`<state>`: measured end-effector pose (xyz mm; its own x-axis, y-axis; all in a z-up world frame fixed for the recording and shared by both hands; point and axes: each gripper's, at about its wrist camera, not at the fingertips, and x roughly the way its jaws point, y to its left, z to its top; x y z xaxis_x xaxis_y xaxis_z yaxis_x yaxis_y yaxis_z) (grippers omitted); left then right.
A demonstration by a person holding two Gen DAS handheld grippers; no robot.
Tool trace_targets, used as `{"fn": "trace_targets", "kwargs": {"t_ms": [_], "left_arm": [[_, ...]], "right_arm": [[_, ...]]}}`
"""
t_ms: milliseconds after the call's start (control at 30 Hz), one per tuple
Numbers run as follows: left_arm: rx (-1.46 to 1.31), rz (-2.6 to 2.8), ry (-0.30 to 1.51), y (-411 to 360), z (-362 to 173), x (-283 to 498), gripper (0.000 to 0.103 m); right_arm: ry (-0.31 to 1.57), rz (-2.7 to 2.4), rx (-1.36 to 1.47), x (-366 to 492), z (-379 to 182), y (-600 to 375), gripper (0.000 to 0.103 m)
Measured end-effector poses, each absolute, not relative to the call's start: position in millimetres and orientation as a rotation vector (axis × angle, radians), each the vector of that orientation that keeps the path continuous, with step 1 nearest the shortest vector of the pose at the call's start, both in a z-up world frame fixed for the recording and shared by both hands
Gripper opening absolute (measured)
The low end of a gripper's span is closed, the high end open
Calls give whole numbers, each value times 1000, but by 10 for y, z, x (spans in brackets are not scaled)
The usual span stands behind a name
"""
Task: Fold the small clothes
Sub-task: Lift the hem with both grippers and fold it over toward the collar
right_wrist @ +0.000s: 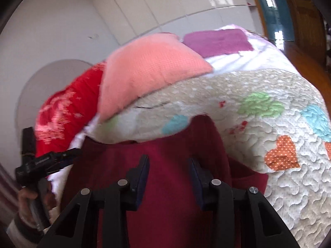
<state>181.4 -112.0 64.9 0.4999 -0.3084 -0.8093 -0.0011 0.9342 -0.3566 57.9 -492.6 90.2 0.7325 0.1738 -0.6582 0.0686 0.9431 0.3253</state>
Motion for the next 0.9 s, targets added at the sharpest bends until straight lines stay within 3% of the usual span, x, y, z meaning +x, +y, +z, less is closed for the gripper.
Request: {"fn": "trace_targets", "kwargs": {"t_ms": [267, 667, 900], "left_arm": [[-226, -115, 1034, -1238, 372, 1935, 75], [-111, -140, 921, -1261, 763, 1398, 75], [-67, -140, 917, -1231, 789, 1132, 75]], "right_arm": [[826, -78, 408, 892, 424, -5194, 36], [776, -9, 263, 119, 995, -4820, 36], [818, -113, 276, -107, 774, -4843, 37]]}}
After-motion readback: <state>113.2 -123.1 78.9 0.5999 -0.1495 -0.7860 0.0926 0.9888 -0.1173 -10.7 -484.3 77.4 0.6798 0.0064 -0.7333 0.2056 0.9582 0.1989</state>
